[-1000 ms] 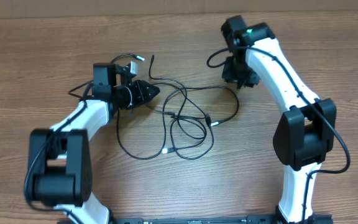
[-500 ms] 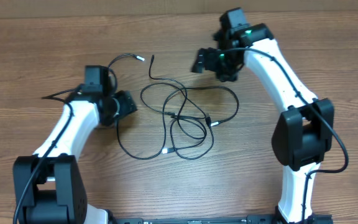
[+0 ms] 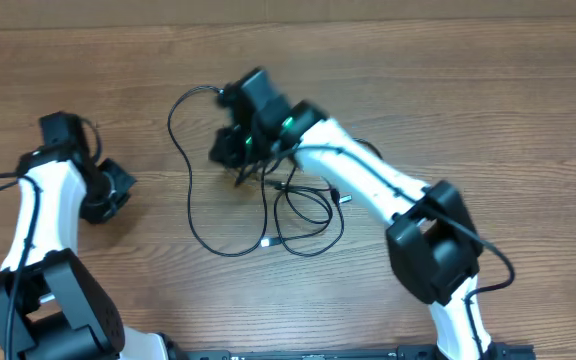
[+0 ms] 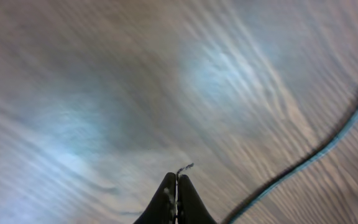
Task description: Untangle cables
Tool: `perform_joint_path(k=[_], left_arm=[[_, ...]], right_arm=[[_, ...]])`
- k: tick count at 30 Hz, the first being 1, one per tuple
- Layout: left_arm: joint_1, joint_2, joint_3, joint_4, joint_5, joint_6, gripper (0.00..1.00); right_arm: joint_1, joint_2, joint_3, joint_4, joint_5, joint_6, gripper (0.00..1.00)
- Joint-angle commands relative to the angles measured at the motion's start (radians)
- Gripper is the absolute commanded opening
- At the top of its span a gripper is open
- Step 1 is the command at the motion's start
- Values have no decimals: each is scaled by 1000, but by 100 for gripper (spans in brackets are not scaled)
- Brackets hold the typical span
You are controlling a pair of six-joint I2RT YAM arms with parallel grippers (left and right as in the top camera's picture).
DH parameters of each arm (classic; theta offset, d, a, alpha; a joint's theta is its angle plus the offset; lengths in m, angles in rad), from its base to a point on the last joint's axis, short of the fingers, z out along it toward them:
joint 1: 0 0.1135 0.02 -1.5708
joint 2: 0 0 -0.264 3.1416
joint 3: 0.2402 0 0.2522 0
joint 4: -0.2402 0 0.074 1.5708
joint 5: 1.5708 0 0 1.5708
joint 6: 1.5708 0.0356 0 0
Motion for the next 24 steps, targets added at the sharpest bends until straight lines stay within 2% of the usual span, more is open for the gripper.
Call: perform_joint_path(k=[1,6,7,10,14,24], left_arm=[[24,-12,11,-19,12,-21,13],[9,-12,-11,-30,16,-21,16],[4,-12,-17,-30,16,-21,16],[-6,-12,-29,-31,15,-20,16],[-10,-12,-34,-34,7,-20,18],[-10,-12,-35,-53,8,-19,19]], right_arm=[[66,-1,-71,98,77,21,17],[163,5,-187,334,122,21,11],[179,11,-204,365,141,21,4],[225,32,-247,431,224,21,4],[261,89,-253,449,310,19,4],[233,164,-245,415,315,19,7]])
